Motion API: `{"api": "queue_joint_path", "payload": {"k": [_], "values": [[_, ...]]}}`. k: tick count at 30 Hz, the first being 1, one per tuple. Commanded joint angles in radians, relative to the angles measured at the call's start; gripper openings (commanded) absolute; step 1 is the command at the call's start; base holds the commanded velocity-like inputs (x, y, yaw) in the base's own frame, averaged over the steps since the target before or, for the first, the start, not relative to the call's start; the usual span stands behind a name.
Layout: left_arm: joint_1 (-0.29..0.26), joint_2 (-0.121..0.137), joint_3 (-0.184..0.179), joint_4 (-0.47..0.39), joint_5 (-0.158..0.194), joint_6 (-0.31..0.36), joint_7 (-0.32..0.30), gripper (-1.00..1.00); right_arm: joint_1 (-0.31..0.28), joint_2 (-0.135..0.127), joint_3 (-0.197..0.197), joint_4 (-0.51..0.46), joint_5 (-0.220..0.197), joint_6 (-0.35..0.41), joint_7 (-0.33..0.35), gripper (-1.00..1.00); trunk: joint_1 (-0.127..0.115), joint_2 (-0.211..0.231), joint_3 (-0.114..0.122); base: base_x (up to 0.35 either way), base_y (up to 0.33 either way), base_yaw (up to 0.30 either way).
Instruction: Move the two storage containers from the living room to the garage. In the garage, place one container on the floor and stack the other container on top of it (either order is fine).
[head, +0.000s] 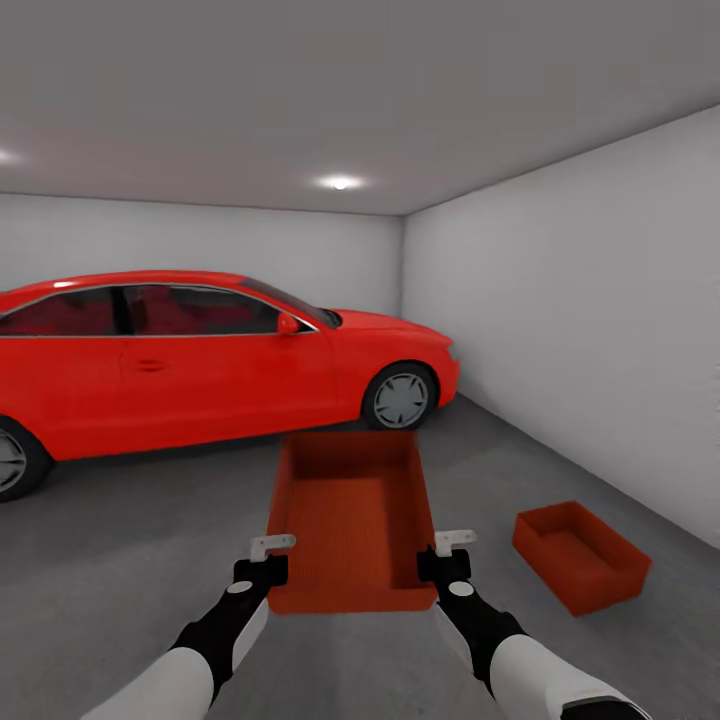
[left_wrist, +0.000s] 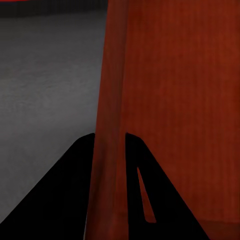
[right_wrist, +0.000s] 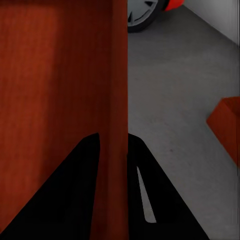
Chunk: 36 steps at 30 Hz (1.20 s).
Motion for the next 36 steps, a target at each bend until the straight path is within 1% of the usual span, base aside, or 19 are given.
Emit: {"api": "queue_joint_path", "payload": {"k": [1, 36], "values": [[-0.001, 0.036, 0.015, -0.007, -0.014, -0.055, 0.017, -1.0, -0.001, -0.008, -0.009, 0.004, -0.002, -0.002, -0.009, -1.0, 0.001, -0.001, -0.002, 0.306, 0.203, -0.285], [-0.001, 0.036, 0.015, -0.009, -0.014, -0.055, 0.017, -1.0, -0.001, -0.009, -0.009, 0.004, -0.002, -0.003, -0.009, -1.0, 0.001, -0.001, -0.002, 0.306, 0.203, -0.285]]}}
